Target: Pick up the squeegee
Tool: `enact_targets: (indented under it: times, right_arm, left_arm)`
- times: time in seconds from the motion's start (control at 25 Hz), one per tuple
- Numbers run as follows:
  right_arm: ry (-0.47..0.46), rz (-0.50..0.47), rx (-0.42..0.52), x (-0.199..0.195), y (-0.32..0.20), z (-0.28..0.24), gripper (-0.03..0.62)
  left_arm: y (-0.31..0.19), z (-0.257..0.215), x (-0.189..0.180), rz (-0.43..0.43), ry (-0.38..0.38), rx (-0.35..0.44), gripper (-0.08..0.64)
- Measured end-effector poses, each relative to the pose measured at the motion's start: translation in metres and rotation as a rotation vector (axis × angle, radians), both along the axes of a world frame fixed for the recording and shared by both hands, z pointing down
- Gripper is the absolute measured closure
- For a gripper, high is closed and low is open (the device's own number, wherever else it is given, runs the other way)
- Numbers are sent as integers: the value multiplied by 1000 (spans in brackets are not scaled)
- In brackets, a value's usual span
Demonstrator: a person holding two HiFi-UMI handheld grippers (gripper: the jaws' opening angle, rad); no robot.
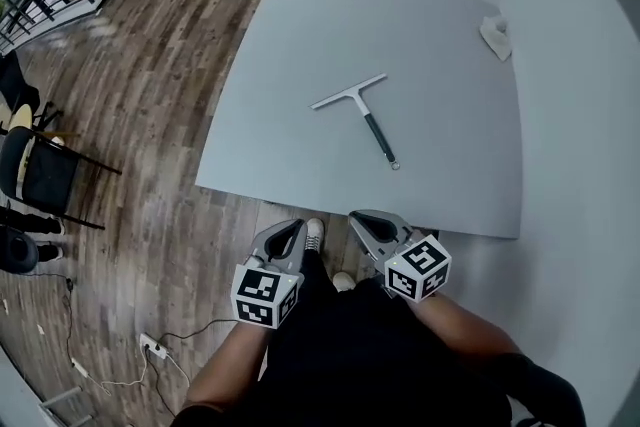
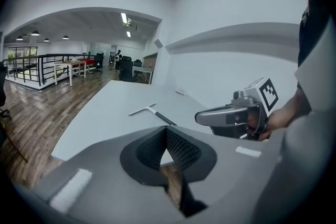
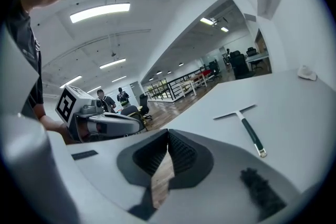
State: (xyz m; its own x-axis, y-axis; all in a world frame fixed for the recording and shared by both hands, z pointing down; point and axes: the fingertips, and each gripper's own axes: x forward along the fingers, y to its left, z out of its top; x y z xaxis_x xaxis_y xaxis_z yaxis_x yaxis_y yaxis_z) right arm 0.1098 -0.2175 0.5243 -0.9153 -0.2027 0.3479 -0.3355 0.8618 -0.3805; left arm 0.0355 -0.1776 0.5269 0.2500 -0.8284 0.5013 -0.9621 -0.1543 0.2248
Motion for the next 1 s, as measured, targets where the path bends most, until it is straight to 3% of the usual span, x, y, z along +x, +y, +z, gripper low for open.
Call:
enact_targets:
  times: [0.44, 0.64, 1.0]
  right_arm:
    - [194, 216, 47, -19, -116, 47, 586]
    - [328, 254, 92, -25, -161, 72, 584]
    - [467, 349, 67, -19, -234, 109, 538]
  left_arm:
    - [-105, 20, -36, 211, -3, -16, 552]
    - [-130, 68, -52, 315, -39, -118, 552]
    - [-167, 109, -52, 435, -50, -145, 552]
